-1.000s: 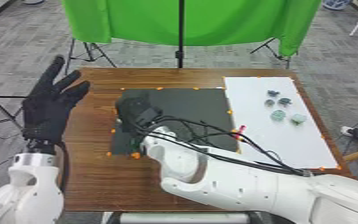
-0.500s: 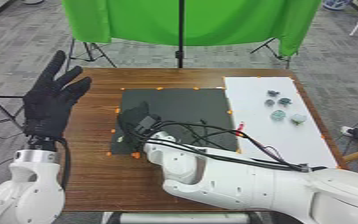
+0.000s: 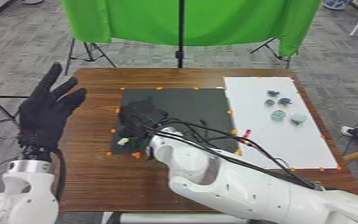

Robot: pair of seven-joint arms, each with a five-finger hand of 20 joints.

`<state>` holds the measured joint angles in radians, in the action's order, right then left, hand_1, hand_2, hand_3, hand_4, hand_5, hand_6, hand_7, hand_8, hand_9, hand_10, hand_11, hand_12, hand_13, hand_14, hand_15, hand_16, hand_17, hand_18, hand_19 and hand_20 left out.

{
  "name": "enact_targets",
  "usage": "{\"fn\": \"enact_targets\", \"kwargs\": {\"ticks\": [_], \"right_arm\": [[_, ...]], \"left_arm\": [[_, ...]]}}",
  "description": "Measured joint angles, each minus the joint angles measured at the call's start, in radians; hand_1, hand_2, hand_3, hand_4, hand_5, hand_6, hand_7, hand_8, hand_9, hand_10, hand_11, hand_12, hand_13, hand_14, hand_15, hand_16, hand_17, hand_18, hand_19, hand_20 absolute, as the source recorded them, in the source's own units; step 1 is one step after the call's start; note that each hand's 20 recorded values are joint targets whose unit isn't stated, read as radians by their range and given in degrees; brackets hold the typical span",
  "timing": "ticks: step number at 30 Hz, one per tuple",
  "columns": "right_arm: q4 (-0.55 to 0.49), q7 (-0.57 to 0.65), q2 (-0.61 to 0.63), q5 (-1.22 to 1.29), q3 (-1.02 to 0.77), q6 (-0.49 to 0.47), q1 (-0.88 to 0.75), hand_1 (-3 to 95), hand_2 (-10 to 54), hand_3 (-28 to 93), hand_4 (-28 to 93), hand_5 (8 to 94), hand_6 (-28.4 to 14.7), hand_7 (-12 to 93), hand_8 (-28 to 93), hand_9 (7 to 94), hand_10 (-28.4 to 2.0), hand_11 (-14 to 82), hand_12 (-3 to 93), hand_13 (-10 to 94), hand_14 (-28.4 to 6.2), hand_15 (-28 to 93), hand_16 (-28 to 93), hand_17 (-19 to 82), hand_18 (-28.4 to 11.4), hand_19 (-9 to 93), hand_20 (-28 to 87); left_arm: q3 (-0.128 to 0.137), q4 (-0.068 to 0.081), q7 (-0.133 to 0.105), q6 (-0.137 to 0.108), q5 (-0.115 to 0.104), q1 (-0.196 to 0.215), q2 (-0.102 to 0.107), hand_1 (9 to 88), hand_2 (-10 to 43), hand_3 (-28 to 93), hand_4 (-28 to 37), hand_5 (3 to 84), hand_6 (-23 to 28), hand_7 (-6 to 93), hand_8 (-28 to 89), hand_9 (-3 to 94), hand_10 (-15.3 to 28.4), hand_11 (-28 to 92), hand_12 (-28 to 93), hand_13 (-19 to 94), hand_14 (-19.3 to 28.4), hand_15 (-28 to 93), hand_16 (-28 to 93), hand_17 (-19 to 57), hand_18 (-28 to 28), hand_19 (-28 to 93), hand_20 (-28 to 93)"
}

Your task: Arrange flowers

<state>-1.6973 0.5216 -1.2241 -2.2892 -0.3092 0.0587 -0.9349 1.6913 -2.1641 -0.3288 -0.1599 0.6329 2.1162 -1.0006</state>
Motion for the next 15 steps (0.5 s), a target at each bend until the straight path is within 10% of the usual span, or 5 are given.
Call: {"fn": "enact_targets", "kwargs": {"ticks": [11, 15], "right_arm": [[-0.191, 0.195, 0.264, 0.118, -0.291, 0.12, -0.179, 37.2, -9.5, 74, -28, 62.7, 4.4, 14, -13, 66.6, -13.2, 30.1, 15.0, 55, -11.9, 71, 14, 16, -27.9, 74, 47], [-0.166, 0.272, 0.417, 0.114, -0.321, 0.155, -0.183, 36.4, -9.5, 75, -28, 58.9, 3.6, 14, -14, 60.8, -15.1, 24.8, 14.3, 52, -13.5, 70, 13, 16, -28.2, 74, 46]], "left_arm": [[0.016, -0.008, -0.014, -0.001, -0.002, 0.091, -0.031, 23.0, 6.3, 77, -28.3, 30.7, 2.9, 12.0, -11, 28.6, 17.5, 20, 11, 23, 28.2, 47, -7, -8.5, 28.4, 50, 24], [0.012, -0.014, -0.062, -0.013, -0.012, 0.116, -0.026, 23.0, 6.3, 77, -28.3, 30.7, 2.8, 12.0, -11, 28.5, 17.5, 20, 11, 23, 28.2, 47, -7, -8.5, 28.4, 50, 24]]}}
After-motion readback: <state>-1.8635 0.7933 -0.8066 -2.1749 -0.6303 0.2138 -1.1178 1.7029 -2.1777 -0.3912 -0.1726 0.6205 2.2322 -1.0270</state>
